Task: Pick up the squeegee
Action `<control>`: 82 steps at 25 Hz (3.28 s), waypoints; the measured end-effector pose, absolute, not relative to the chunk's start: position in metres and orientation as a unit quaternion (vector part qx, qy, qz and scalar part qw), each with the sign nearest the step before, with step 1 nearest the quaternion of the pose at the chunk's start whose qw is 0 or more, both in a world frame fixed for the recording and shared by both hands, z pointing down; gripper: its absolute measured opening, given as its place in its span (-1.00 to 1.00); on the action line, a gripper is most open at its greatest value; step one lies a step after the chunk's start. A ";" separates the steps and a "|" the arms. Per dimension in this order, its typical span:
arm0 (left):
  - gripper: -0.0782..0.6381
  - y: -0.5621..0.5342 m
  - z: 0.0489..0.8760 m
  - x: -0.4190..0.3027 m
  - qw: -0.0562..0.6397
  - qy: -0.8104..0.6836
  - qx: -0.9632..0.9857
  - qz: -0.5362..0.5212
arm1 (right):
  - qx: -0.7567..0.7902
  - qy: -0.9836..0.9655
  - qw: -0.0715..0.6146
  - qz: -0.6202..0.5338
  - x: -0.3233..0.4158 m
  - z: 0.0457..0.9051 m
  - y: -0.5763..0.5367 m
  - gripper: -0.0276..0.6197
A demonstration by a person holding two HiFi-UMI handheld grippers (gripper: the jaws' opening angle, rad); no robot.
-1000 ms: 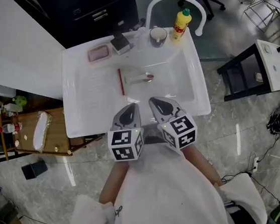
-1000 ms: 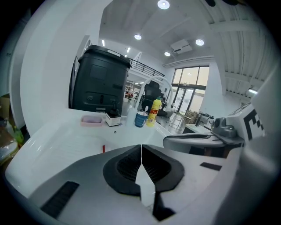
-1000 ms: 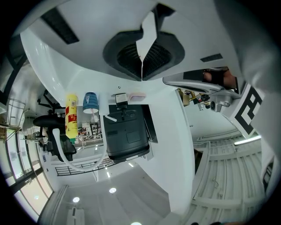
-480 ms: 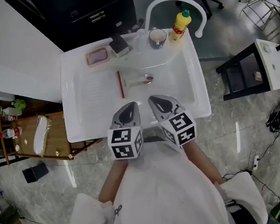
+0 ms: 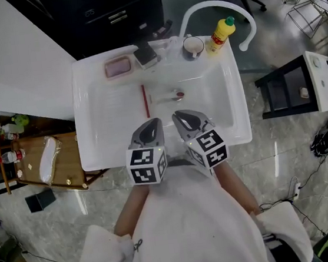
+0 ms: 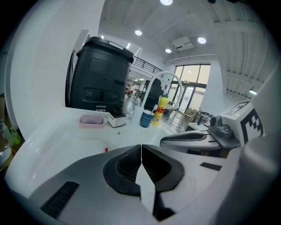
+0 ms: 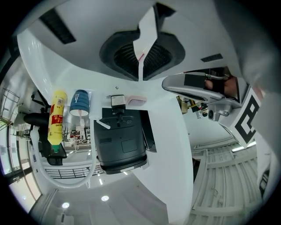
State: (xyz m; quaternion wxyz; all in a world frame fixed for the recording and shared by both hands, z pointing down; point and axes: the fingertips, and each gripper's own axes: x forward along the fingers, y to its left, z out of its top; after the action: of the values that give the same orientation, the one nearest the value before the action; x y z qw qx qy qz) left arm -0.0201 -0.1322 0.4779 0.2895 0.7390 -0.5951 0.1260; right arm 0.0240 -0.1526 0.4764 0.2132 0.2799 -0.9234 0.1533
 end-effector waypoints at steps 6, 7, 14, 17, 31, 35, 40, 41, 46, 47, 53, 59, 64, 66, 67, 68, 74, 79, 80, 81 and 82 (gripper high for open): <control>-0.70 -0.146 0.485 -0.033 0.296 -0.592 0.738 0.131 | 0.272 -0.924 0.230 0.137 0.011 0.484 -0.174 -0.82; -0.70 -0.148 0.486 -0.036 0.297 -0.592 0.737 0.132 | 0.273 -0.923 0.233 0.138 0.010 0.485 -0.177 -0.82; -0.70 -0.159 0.494 -0.053 0.306 -0.592 0.733 0.137 | 0.266 -0.919 0.253 0.148 -0.002 0.500 -0.193 -0.52; -0.70 -0.162 0.499 -0.058 0.310 -0.590 0.732 0.139 | 0.258 -0.917 0.267 0.144 -0.006 0.510 -0.196 -0.48; -0.70 -0.177 0.518 -0.074 0.328 -0.584 0.727 0.154 | 0.202 -0.914 0.327 0.128 -0.023 0.553 -0.221 -0.41; -0.70 -0.182 0.524 -0.076 0.335 -0.580 0.726 0.159 | 0.180 -0.911 0.351 0.118 -0.028 0.570 -0.223 -0.41; -0.70 -0.189 0.532 -0.074 0.342 -0.573 0.727 0.164 | 0.165 -0.907 0.369 0.118 -0.032 0.590 -0.230 -0.41; -0.70 -0.191 0.533 -0.074 0.343 -0.572 0.727 0.165 | 0.162 -0.906 0.373 0.116 -0.032 0.593 -0.231 -0.41; -0.70 -0.197 0.539 -0.077 0.350 -0.567 0.726 0.173 | 0.150 -0.899 0.398 0.109 -0.035 0.610 -0.237 -0.41; -0.70 -0.199 0.540 -0.078 0.351 -0.566 0.726 0.174 | 0.148 -0.897 0.403 0.108 -0.035 0.614 -0.238 -0.41; -0.70 -0.205 0.551 -0.085 0.356 -0.564 0.723 0.181 | 0.131 -0.887 0.434 0.087 -0.037 0.637 -0.243 -0.41; -0.70 -0.208 0.559 -0.086 0.365 -0.559 0.721 0.187 | 0.103 -0.880 0.460 0.068 -0.042 0.657 -0.246 -0.41; -0.70 -0.212 0.566 -0.089 0.370 -0.556 0.719 0.191 | 0.068 -0.868 0.491 0.035 -0.044 0.675 -0.245 -0.41; -0.70 -0.213 0.568 -0.090 0.371 -0.555 0.719 0.193 | 0.054 -0.863 0.502 0.021 -0.044 0.681 -0.244 -0.41; -0.70 -0.214 0.569 -0.091 0.372 -0.554 0.719 0.193 | 0.049 -0.861 0.506 0.016 -0.044 0.684 -0.244 -0.41; -0.70 -0.215 0.570 -0.092 0.372 -0.554 0.719 0.194 | 0.044 -0.860 0.509 0.012 -0.044 0.686 -0.245 -0.41; -0.70 -0.218 0.576 -0.092 0.377 -0.553 0.717 0.198 | 0.024 -0.851 0.524 -0.006 -0.043 0.699 -0.249 -0.41; -0.70 -0.221 0.579 -0.092 0.380 -0.551 0.715 0.200 | 0.004 -0.844 0.536 -0.019 -0.041 0.709 -0.249 -0.41; -0.70 -0.221 0.580 -0.093 0.380 -0.551 0.715 0.200 | 0.001 -0.842 0.539 -0.023 -0.041 0.711 -0.249 -0.41; -0.70 -0.222 0.581 -0.093 0.380 -0.552 0.715 0.201 | -0.002 -0.840 0.541 -0.026 -0.040 0.714 -0.248 -0.41; -0.70 -0.222 0.582 -0.093 0.381 -0.552 0.714 0.201 | -0.003 -0.840 0.542 -0.027 -0.040 0.715 -0.248 -0.41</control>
State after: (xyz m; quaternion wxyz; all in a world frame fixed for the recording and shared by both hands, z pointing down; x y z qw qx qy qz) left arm -0.0932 -0.2221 0.5822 0.3807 0.7143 -0.5519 0.2008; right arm -0.0404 -0.2481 0.7154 0.5422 -0.0030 -0.8398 -0.0270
